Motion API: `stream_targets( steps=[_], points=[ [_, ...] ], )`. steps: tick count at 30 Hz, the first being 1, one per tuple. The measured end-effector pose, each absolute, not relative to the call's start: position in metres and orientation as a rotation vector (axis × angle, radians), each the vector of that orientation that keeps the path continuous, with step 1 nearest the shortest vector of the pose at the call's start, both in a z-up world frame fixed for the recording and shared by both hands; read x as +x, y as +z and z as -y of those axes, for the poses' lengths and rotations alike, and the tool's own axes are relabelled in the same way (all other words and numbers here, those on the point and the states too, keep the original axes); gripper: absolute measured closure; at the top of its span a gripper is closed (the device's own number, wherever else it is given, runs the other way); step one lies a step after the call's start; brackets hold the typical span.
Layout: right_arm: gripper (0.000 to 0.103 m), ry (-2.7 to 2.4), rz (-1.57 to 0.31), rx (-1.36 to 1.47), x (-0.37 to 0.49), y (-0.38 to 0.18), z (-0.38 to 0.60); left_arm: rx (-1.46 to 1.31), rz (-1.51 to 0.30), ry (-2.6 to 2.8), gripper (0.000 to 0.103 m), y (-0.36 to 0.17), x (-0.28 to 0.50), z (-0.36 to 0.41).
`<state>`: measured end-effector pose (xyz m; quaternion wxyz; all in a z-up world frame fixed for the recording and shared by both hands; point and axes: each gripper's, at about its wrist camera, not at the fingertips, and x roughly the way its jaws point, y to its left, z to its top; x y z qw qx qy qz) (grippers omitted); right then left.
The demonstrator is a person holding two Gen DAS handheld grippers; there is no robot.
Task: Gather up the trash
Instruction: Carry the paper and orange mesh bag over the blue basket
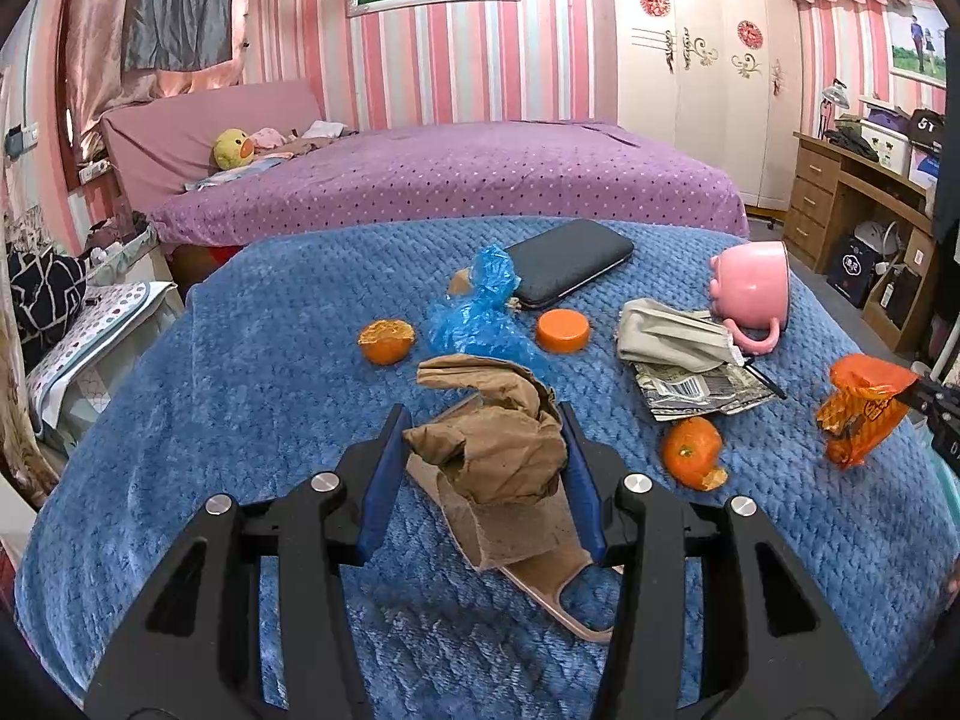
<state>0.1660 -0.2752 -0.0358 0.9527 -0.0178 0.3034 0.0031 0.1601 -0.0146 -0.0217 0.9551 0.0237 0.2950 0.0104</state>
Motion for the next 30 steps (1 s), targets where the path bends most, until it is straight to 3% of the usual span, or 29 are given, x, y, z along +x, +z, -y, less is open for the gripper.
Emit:
stream_targets(
  steps=[15, 30],
  points=[
    [0.101, -0.044, -0.558, -0.001, 0.137, -0.016, 0.325, 0.056, -0.593, -0.043, 0.056, -0.011, 0.146, 0.05],
    [0.101, -0.165, -0.527, 0.078, 0.088, -0.008, 0.423, 0.117, -0.546, -0.213, 0.056, 0.009, 0.124, 0.176]
  ],
)
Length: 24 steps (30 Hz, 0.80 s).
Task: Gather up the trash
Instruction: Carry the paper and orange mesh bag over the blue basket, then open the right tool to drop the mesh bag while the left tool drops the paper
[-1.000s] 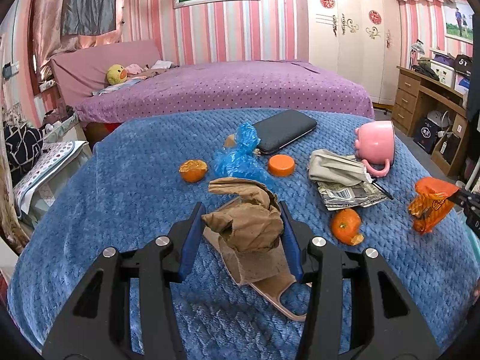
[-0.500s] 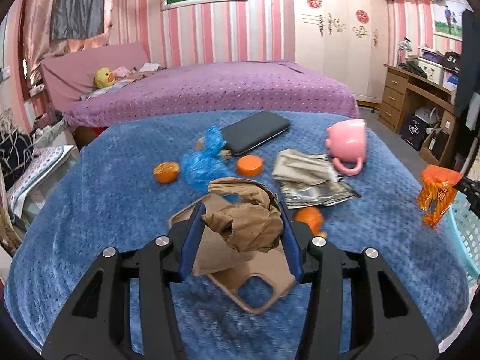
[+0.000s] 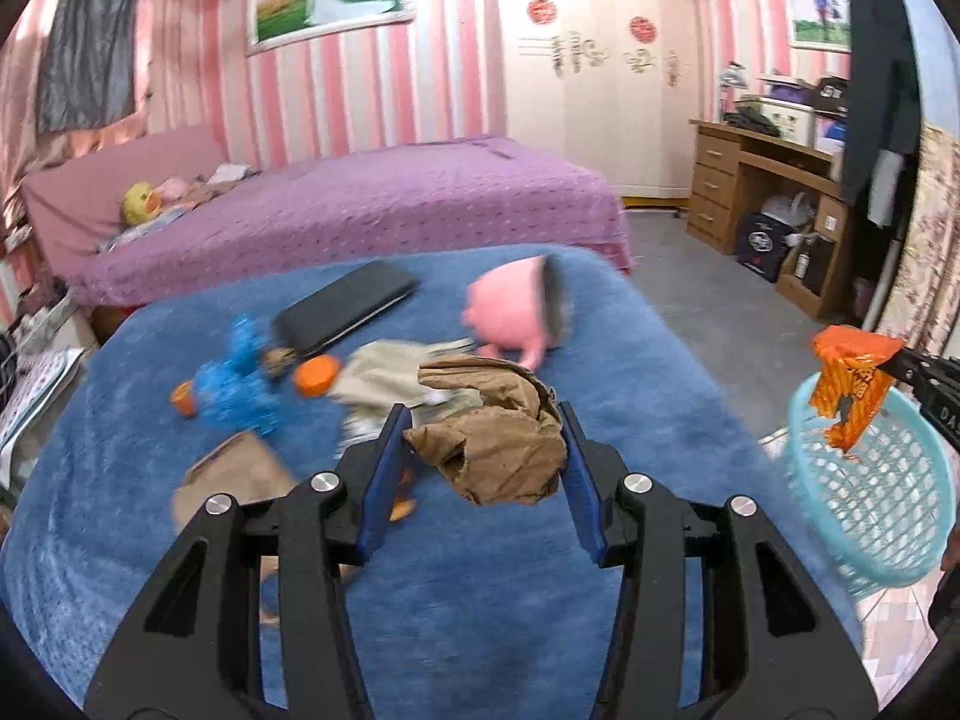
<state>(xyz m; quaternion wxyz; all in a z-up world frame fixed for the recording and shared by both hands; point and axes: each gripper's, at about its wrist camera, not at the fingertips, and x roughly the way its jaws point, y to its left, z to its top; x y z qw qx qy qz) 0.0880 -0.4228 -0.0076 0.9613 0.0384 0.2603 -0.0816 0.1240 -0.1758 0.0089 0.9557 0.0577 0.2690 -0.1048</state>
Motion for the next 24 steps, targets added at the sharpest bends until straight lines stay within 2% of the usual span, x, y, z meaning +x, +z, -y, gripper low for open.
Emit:
stream_targets(
  steps=[9, 15, 24],
  points=[
    [0.101, -0.231, -0.541, 0.104, 0.066, -0.016, 0.48, 0.134, -0.563, -0.357, 0.056, 0.004, 0.113, 0.27],
    [0.101, -0.269, -0.585, 0.08, 0.059, -0.027, 0.504, 0.17, -0.615, -0.443, 0.056, -0.022, 0.107, 0.329],
    [0.101, -0.352, -0.6, 0.16, 0.036, -0.039, 0.553, 0.18, -0.669, -0.495, 0.056, -0.038, 0.109, 0.37]
  ],
)
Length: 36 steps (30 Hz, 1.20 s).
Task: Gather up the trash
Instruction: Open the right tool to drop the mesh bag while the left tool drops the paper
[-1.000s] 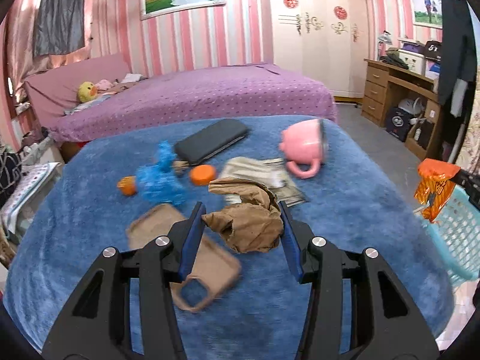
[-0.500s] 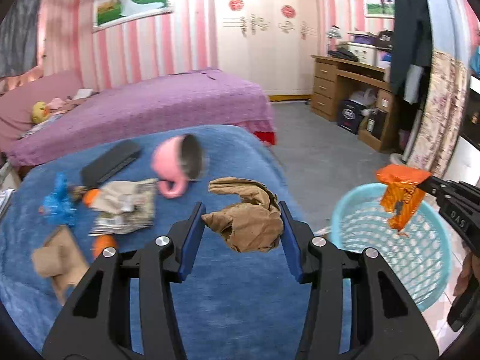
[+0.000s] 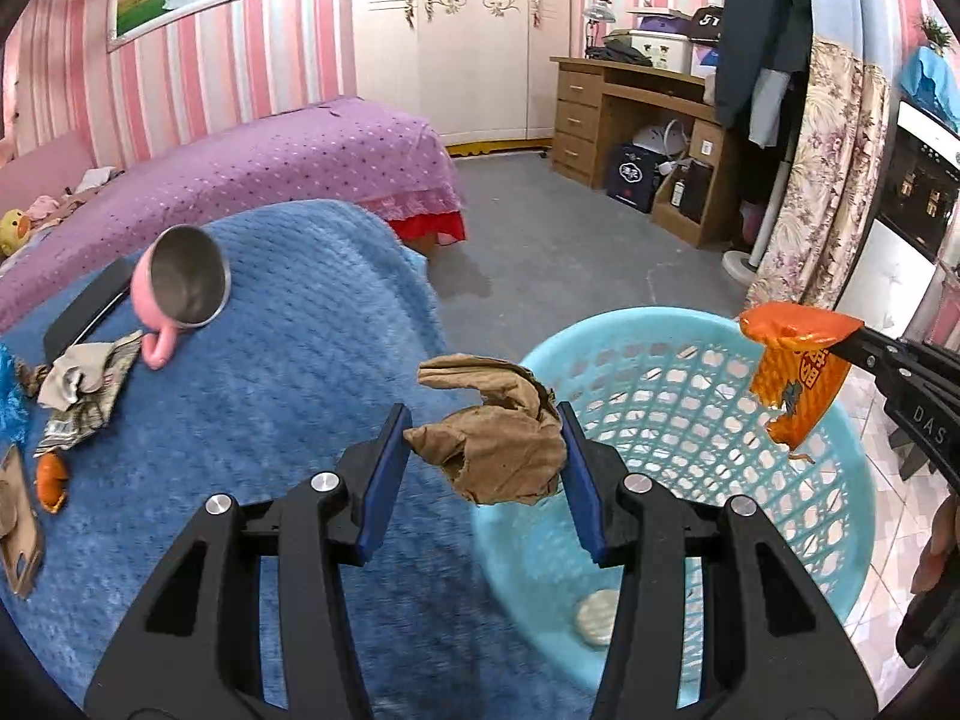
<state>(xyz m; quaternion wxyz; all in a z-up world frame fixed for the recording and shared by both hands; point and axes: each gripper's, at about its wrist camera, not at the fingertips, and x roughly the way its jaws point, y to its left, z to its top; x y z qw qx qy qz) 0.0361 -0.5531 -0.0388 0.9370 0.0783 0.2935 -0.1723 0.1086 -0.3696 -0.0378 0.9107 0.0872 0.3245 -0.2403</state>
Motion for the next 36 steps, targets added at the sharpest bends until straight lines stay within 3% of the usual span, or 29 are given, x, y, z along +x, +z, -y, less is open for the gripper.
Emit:
stream_targets(
  steps=[9, 10, 12, 17, 22, 30, 31, 32, 34, 36],
  points=[
    [0.101, -0.365, -0.596, 0.167, 0.035, -0.041, 0.554, 0.179, -0.659, -0.557, 0.054, -0.029, 0.103, 0.398],
    [0.101, -0.365, -0.596, 0.168, 0.035, -0.041, 0.553, 0.182, -0.66, -0.562, 0.051, -0.028, 0.103, 0.4],
    [0.101, -0.366, -0.597, 0.17, 0.035, -0.042, 0.553, 0.187, -0.644, -0.549, 0.03, -0.025, 0.104, 0.4],
    [0.101, -0.372, -0.603, 0.174, 0.033, -0.043, 0.553, 0.17, -0.601, -0.498, 0.012, -0.014, 0.111, 0.381],
    [0.1, -0.364, -0.624, 0.164, 0.041, -0.045, 0.547, 0.182, -0.567, -0.418, 0.006, -0.007, 0.115, 0.353],
    [0.099, -0.344, -0.697, 0.158, 0.058, -0.054, 0.533, 0.156, -0.553, -0.345, 0.006, 0.003, 0.114, 0.303],
    [0.092, -0.343, -0.702, 0.159, 0.059, -0.054, 0.532, 0.148, -0.554, -0.337, 0.006, 0.005, 0.114, 0.296],
    [0.072, -0.341, -0.707, 0.159, 0.06, -0.054, 0.53, 0.143, -0.557, -0.33, 0.006, 0.006, 0.113, 0.289],
    [0.042, -0.337, -0.707, 0.156, 0.061, -0.055, 0.526, 0.139, -0.559, -0.313, 0.006, 0.008, 0.113, 0.277],
    [0.04, -0.333, -0.715, 0.15, 0.063, -0.055, 0.519, 0.14, -0.553, -0.296, 0.006, 0.01, 0.112, 0.266]
  ],
)
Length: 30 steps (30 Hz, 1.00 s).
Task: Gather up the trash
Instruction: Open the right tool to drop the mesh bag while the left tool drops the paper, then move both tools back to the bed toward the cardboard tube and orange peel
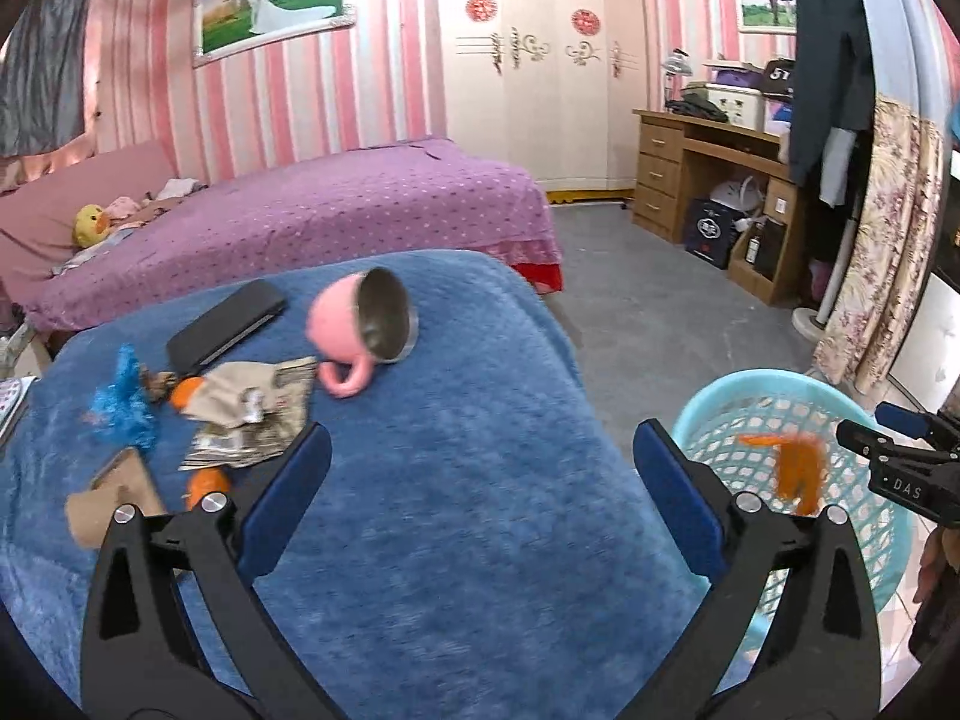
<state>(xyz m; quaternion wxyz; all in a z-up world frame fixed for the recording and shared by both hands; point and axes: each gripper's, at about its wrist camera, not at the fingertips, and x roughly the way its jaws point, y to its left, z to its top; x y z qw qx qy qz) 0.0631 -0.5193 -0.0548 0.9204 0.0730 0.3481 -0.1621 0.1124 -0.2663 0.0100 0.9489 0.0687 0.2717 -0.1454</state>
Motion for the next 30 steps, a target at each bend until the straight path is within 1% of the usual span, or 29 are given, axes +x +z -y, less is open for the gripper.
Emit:
stream_targets(
  steps=[2, 4, 8, 17, 26, 30],
  points=[
    [0.022, -0.336, -0.717, 0.141, 0.065, -0.054, 0.513, 0.139, -0.546, -0.278, 0.006, 0.011, 0.111, 0.253],
    [0.015, -0.331, -0.713, 0.132, 0.066, -0.052, 0.505, 0.135, -0.548, -0.264, 0.006, 0.013, 0.111, 0.241],
    [0.009, -0.325, -0.7, 0.131, 0.07, -0.047, 0.492, 0.116, -0.559, -0.244, 0.006, 0.015, 0.112, 0.216],
    [0.006, -0.309, -0.637, 0.097, 0.084, -0.031, 0.454, 0.12, -0.547, -0.203, 0.006, 0.018, 0.113, 0.166],
    [0.006, -0.323, -0.594, 0.069, 0.102, -0.025, 0.421, 0.125, -0.506, -0.12, 0.005, 0.002, 0.125, 0.113],
    [0.006, -0.312, -0.575, 0.083, 0.11, -0.023, 0.408, 0.107, -0.521, -0.109, 0.005, -0.003, 0.134, 0.095]
  ],
)
